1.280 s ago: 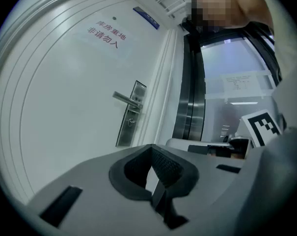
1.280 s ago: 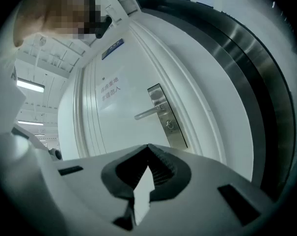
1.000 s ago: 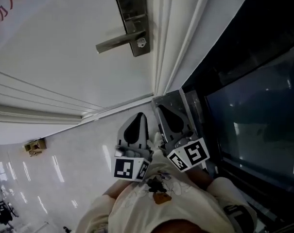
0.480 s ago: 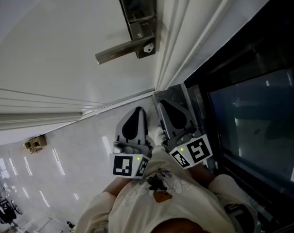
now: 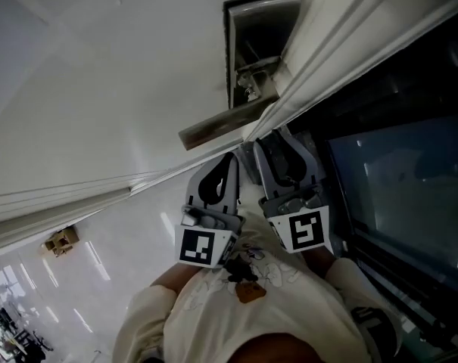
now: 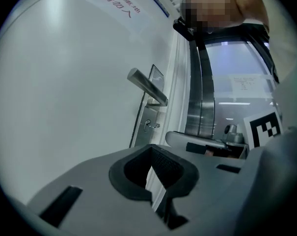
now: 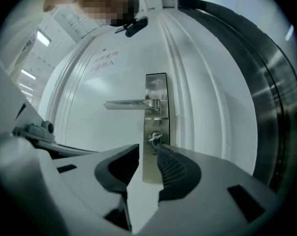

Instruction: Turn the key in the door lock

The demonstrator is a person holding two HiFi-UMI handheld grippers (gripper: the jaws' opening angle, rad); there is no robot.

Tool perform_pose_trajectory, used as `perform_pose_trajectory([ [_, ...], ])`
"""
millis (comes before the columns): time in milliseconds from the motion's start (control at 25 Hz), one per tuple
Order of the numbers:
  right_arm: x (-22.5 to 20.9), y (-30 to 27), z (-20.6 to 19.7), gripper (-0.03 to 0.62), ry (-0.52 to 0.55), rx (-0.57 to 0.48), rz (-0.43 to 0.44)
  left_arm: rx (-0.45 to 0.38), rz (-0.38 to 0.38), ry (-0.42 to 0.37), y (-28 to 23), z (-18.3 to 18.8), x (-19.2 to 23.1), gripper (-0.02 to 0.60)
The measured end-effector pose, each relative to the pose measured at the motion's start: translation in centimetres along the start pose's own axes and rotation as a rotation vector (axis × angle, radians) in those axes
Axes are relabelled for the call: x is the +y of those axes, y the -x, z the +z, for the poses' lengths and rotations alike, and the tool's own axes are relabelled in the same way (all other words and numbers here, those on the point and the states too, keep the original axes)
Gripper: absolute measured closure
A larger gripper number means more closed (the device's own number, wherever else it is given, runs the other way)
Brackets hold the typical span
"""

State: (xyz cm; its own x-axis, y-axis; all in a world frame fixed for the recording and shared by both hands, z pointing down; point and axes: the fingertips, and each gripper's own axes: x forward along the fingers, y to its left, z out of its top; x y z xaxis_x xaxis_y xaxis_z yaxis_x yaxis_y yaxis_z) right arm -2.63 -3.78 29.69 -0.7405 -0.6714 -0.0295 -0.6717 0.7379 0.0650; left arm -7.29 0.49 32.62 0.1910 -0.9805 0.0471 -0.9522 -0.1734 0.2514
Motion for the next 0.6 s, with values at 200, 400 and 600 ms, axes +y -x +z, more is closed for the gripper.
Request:
perform_pose_trajectory([
  [200, -0.2, -2.0, 1.9, 0.454, 0.175, -0.001, -0.093, 0.041, -0.035, -0.015, -1.5, 0.8, 1.0, 0.578],
  [400, -0.4, -3.0, 2.0, 0.444, 0.412, 0.023, -0.127, 0.029, -0.024, 0.000, -2.8, 1.0, 1.7, 0.578],
  [600, -0.4, -4.0, 1.4, 0.427, 0.533, 0.065, -0.115, 0.040, -0.015, 0.011, -3.1, 0.4, 2.1, 0.578],
])
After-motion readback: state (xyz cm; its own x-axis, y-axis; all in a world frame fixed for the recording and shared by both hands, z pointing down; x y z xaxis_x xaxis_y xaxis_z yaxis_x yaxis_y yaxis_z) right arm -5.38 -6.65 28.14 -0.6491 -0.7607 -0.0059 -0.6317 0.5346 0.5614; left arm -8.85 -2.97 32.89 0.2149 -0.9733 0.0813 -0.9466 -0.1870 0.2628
